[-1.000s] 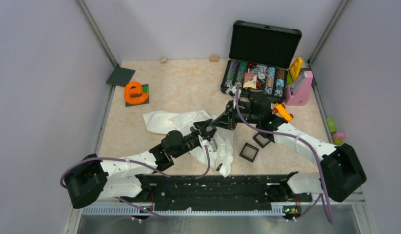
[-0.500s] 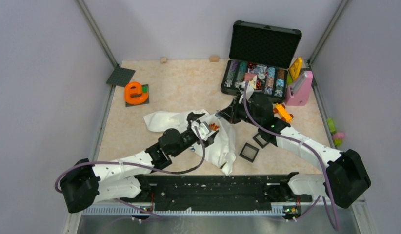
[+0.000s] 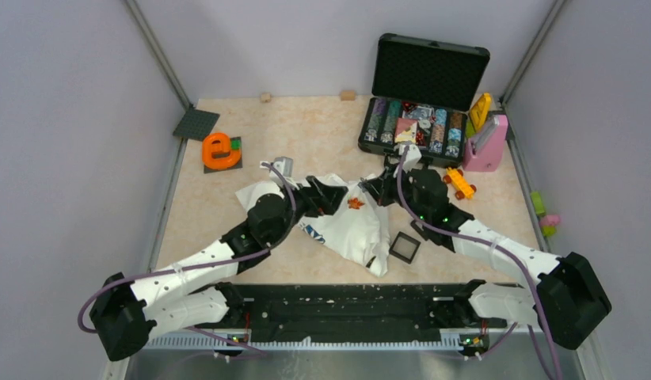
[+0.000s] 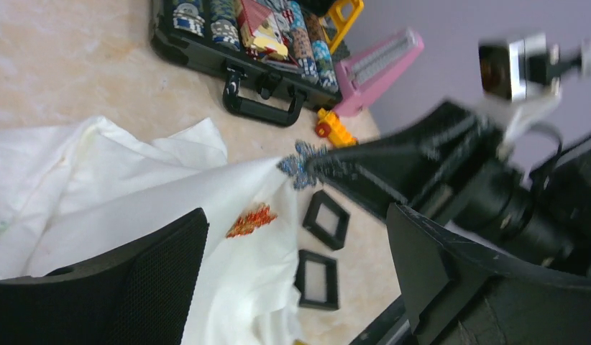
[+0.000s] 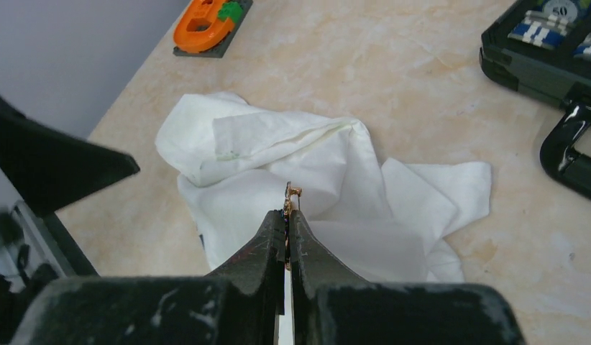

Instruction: Remove the brooch from the garment

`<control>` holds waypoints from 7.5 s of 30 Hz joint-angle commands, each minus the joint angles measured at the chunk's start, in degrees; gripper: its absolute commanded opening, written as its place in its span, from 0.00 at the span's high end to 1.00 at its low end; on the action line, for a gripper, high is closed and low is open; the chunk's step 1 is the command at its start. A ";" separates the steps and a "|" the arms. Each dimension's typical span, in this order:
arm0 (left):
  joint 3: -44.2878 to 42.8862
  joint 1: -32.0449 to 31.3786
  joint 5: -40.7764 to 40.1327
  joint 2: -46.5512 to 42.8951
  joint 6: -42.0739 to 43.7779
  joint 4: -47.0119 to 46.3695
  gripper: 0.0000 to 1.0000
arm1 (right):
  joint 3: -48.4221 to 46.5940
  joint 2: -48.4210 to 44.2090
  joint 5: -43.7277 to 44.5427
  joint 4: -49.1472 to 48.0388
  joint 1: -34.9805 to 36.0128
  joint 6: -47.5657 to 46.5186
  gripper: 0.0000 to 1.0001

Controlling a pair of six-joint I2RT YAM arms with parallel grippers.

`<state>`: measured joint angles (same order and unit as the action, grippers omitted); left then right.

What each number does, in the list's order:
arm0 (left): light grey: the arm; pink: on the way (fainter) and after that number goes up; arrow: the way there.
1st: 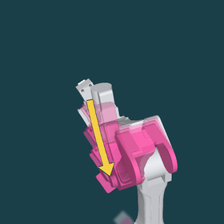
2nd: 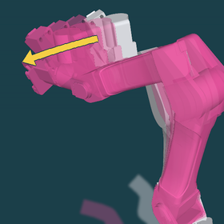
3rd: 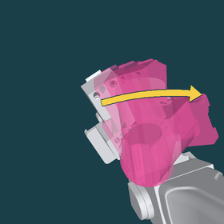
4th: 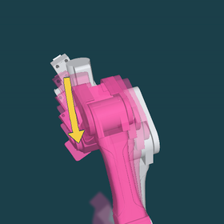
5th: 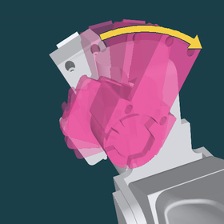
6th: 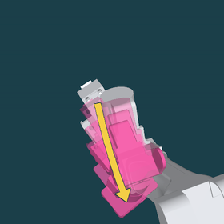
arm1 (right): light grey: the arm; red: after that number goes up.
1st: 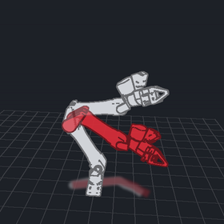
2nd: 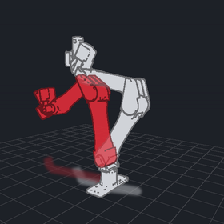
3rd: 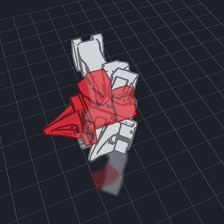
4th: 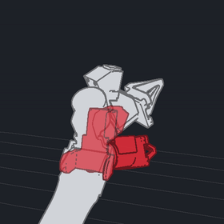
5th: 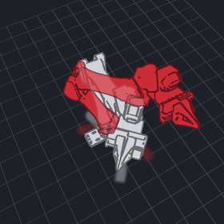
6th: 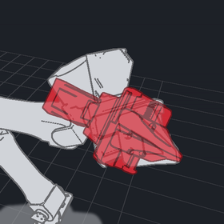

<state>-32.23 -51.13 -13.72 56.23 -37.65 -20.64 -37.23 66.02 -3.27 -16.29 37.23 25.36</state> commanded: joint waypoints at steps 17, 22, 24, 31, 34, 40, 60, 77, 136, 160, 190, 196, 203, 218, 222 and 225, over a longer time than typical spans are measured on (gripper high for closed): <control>-11.70 3.32 7.58 2.66 -48.69 21.76 0.22 | 13.78 -7.03 -25.51 -26.88 6.25 -49.14 1.00; -11.29 3.60 7.66 1.30 -54.35 29.78 0.25 | 13.95 -6.56 -24.94 -24.90 7.30 -55.15 1.00; -11.02 3.98 8.54 0.84 -55.17 30.73 0.30 | 14.40 -6.39 -25.02 -24.90 8.21 -58.67 1.00; -9.83 4.90 11.27 1.45 -56.74 28.53 0.51 | 13.96 -4.88 -21.00 -24.29 10.99 -62.60 1.00; -9.71 4.94 12.47 1.92 -56.94 27.69 0.57 | 13.77 -4.38 -19.19 -24.23 11.86 -63.15 1.00; -10.11 4.98 13.35 3.06 -58.06 30.05 0.66 | 14.02 -3.38 -17.47 -26.04 12.54 -63.07 1.00; -7.32 6.54 9.97 3.92 -54.34 28.22 1.00 | 15.88 -4.74 -18.53 -25.99 13.22 -60.49 0.67; -14.29 11.90 38.01 4.97 15.43 20.37 1.00 | 9.81 -14.85 -6.64 -8.42 9.39 -18.74 0.24; 8.22 14.46 48.64 -0.23 4.33 -31.27 0.48 | 4.77 -2.04 -44.46 -21.76 -2.61 1.34 1.00; 8.60 14.60 55.59 7.68 -4.42 -42.73 0.74 | 7.13 -5.70 -41.13 -26.86 -2.56 5.68 1.00; 2.09 14.80 56.83 2.01 8.95 -15.34 1.00 | 3.79 -6.33 -51.13 -21.85 -2.60 4.64 0.58; 1.74 14.81 58.07 1.60 10.62 -12.85 1.00 | 3.51 -5.12 -50.63 -24.99 -2.58 7.61 0.65; 1.52 14.82 59.22 1.65 11.08 -12.32 1.00 | 3.49 -2.86 -50.52 -27.88 -2.60 10.21 0.81; -1.32 14.82 61.20 1.44 14.99 -7.18 1.00 | 1.14 -1.19 -47.28 -16.97 -2.60 5.42 1.00; -1.86 14.78 60.77 1.03 15.73 -6.32 1.00 | 0.35 -0.98 -45.00 -12.90 -2.60 3.41 1.00; -2.48 14.67 60.49 0.99 16.54 -4.74 1.00 | -0.46 -0.58 -44.16 -9.88 -2.60 1.80 1.00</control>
<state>-31.77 -36.03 45.60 58.22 -22.92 -25.74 -33.69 65.01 -50.70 -28.86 34.68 30.55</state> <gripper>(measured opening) 0.009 0.176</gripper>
